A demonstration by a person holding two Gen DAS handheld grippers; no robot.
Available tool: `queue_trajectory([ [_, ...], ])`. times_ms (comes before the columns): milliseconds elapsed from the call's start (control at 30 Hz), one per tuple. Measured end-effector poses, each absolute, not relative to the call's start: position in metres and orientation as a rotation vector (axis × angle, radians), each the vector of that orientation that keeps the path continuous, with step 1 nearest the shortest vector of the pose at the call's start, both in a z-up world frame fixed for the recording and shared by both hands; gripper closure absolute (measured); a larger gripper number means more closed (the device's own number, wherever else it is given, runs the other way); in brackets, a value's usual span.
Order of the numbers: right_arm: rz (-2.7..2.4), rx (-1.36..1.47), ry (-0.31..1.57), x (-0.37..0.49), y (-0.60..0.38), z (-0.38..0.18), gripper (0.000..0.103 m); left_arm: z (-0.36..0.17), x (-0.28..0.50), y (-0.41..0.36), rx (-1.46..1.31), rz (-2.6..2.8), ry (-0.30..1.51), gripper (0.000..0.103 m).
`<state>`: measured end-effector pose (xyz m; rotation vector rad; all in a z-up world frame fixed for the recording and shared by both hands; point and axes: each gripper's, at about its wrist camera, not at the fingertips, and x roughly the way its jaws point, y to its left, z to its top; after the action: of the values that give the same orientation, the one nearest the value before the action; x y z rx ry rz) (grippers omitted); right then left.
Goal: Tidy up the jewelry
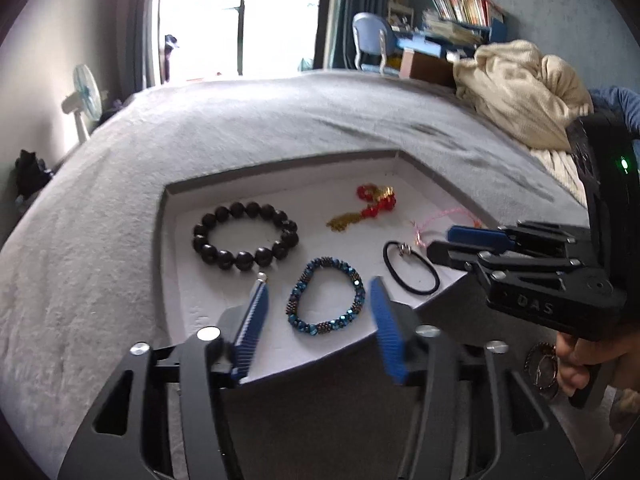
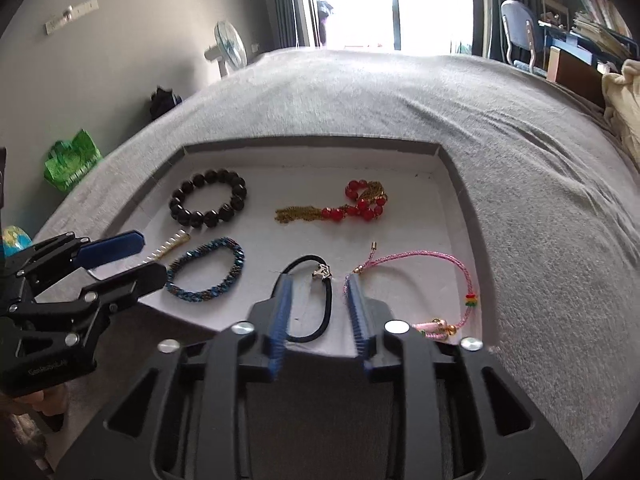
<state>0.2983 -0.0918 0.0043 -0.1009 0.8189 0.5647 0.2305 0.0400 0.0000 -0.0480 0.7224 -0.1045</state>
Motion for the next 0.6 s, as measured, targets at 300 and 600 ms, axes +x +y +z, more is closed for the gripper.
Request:
queue_trajectory([
  [300,0.583,-0.046,0.702,0.257,-0.116,0.017,0.028,0.013,0.199,0.047,-0.08,-0.059,0.623,0.008],
  [600,0.578,-0.055,0.611,0.216,-0.128,0.023,0.011,0.011,0.168,0.044,-0.086,-0.024,0.595,0.007],
])
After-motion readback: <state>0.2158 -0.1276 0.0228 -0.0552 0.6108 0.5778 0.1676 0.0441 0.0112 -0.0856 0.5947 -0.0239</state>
